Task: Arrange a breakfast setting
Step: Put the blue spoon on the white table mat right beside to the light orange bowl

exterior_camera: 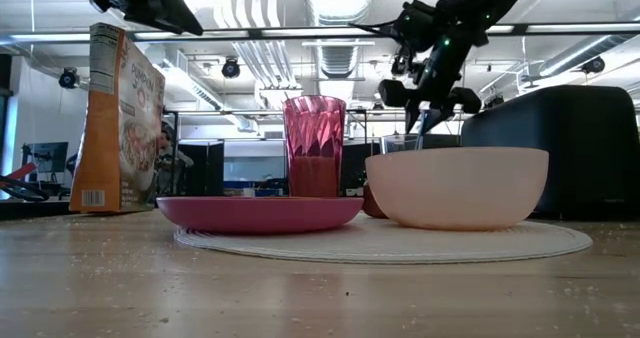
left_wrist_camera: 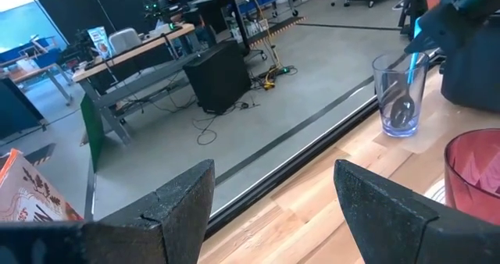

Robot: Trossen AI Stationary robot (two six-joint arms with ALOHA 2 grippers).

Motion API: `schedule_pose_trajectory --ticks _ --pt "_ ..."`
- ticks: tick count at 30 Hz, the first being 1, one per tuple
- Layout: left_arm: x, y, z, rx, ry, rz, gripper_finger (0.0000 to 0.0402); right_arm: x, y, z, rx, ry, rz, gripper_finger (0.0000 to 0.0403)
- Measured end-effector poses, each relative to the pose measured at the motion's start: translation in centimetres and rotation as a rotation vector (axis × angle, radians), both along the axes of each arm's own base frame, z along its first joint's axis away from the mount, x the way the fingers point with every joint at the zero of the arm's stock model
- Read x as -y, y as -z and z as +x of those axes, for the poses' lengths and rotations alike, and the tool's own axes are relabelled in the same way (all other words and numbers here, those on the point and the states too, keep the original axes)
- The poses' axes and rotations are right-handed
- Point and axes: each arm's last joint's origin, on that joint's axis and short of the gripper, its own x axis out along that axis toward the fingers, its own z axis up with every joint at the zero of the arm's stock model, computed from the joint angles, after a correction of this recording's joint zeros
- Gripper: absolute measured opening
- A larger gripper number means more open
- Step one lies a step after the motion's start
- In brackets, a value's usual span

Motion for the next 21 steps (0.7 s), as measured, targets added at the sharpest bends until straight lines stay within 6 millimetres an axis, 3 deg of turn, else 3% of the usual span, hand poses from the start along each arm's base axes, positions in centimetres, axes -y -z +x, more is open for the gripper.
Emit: schedule_pose_trajectory --ticks 21 --pt "-0.01 0.06 -0.04 -0.007 -0.001 0.000 0.0246 -0.39 -0.86 -0.65 -0.052 -0.034 -0.004 0.0072"
